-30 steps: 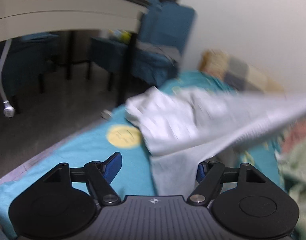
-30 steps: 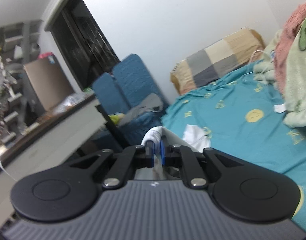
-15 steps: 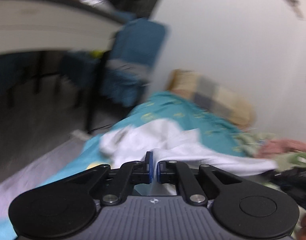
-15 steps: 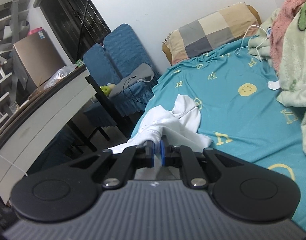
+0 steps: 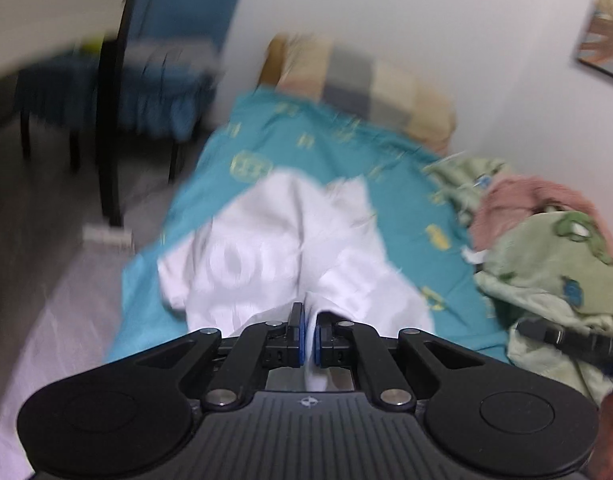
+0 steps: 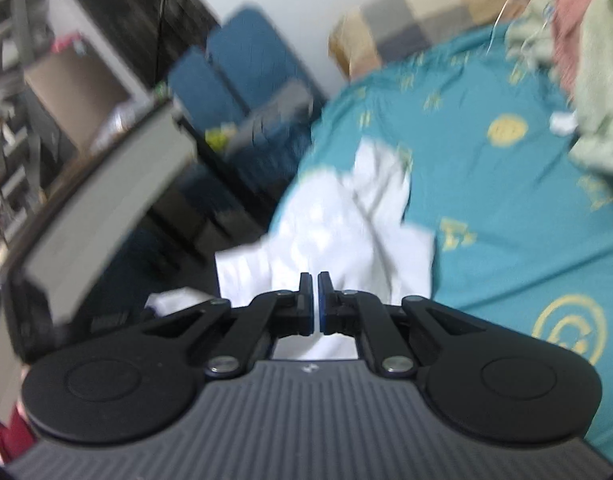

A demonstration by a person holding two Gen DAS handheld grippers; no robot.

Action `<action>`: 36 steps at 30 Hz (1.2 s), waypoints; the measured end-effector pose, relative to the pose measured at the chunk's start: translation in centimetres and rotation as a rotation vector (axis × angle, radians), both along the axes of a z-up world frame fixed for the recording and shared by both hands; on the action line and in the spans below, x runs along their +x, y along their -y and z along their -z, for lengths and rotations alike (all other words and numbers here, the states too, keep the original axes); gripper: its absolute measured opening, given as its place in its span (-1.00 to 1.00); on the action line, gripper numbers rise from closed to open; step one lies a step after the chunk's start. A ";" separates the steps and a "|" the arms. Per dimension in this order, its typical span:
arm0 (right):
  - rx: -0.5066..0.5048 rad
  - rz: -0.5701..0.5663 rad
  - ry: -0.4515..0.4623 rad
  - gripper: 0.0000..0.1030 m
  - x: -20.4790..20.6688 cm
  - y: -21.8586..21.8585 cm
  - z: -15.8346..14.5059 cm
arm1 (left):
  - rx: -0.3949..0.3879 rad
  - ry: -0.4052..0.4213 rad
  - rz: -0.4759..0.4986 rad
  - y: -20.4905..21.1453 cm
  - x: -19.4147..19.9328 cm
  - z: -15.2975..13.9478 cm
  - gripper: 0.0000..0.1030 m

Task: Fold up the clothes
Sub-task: 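Lift the T-shirt with both grippers and shake it out above the bed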

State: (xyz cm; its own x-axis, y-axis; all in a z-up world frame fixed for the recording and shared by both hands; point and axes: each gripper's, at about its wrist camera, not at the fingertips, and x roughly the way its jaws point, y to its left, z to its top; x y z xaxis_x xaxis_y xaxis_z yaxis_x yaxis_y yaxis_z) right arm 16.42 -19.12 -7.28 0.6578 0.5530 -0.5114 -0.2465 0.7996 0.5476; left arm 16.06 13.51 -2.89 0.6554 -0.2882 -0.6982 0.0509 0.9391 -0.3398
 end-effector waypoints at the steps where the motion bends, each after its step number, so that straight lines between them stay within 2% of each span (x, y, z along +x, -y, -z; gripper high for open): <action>1: -0.022 -0.025 -0.011 -0.89 0.3 -1.0 0.7 | 0.007 -0.021 -0.018 -0.3 0.7 0.8 -0.90; 4: -0.070 -0.097 -0.001 -0.84 0.2 -3.8 2.1 | 0.043 -0.018 -0.078 -1.6 1.6 1.9 -0.89; 7: -0.140 -0.176 0.017 -0.80 -0.5 -6.5 2.9 | -0.005 -0.006 -0.191 -3.9 1.6 2.0 -0.89; 9: -0.213 -0.223 0.046 -0.69 -1.3 -8.1 3.3 | 0.018 -0.003 -0.273 -5.1 1.4 1.9 -0.89; 11: -0.293 -0.260 0.085 -0.36 -2.0 -9.6 3.6 | 0.038 -0.036 -0.322 -5.9 1.4 2.1 -0.88; 13: -0.374 -0.291 0.130 -0.27 -2.6 -10.8 4.1 | 0.045 -0.083 -0.324 -6.4 1.4 2.4 -0.88; 16: -0.449 -0.277 0.155 -0.27 -2.7 -11.5 5.0 | 0.116 -0.126 -0.305 -6.4 1.4 2.7 -0.79; 21: -0.481 -0.261 0.154 -0.27 -1.7 -11.7 6.8 | 0.207 -0.114 -0.267 -5.7 1.0 2.3 -0.60; 23: -0.491 -0.255 0.136 -0.37 -1.1 -11.7 7.4 | 0.245 -0.086 -0.239 -5.2 0.3 1.8 -0.54; 25: -0.471 -0.232 0.124 -0.66 -0.9 -11.2 7.5 | 0.290 -0.055 -0.204 -4.8 -0.7 1.3 -0.37; 26: -0.444 -0.215 0.116 -0.72 -0.7 -10.8 7.3 | 0.318 -0.035 -0.192 -4.4 -1.4 1.0 -0.22; 27: -0.399 -0.196 0.109 -0.73 -0.5 -10.2 6.9 | 0.341 -0.012 -0.180 -4.1 -2.3 0.6 -0.14; 31: -0.208 -0.120 0.100 -0.75 0.0 -7.6 4.4 | 0.405 0.101 -0.114 -2.2 -5.6 -0.9 -0.07; 36: 0.023 -0.077 0.071 -0.75 0.6 -5.0 1.5 | 0.461 0.268 0.030 2.3 -7.9 -1.9 0.02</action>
